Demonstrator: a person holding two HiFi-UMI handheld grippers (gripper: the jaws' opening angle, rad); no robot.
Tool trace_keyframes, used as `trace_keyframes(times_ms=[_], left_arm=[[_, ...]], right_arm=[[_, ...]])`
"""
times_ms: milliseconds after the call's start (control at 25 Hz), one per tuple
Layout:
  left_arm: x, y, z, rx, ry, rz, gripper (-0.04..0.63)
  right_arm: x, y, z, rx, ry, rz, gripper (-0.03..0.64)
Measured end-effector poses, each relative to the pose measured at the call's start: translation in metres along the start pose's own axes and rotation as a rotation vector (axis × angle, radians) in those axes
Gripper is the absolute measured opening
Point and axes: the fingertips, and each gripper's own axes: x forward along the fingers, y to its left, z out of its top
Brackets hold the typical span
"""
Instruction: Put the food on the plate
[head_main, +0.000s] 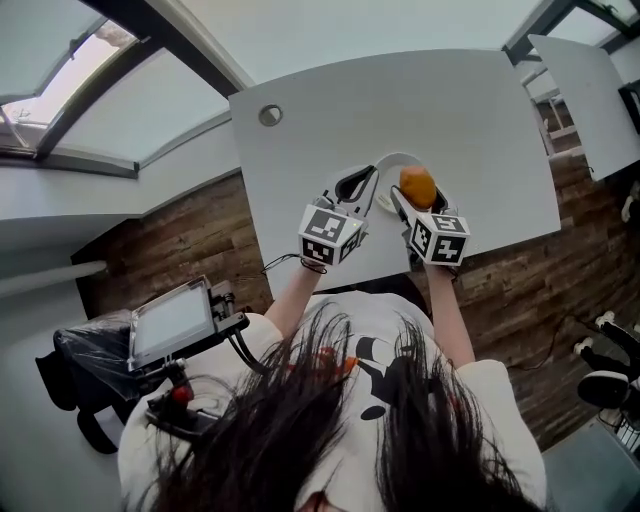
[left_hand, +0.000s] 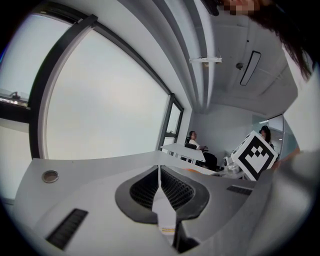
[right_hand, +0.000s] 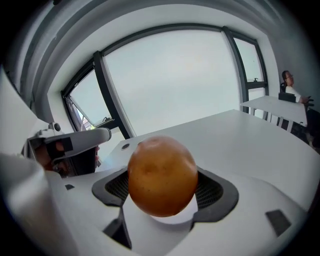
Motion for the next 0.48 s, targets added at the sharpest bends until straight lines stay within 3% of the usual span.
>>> trace_keyframes(times_ms=[480], left_arm=[[-0.001, 0.010, -0.007, -0.004, 0.041, 0.037, 0.006]], right_arm=[[0.053, 0.009, -0.034, -0.148, 0.131, 0.070, 0.379]])
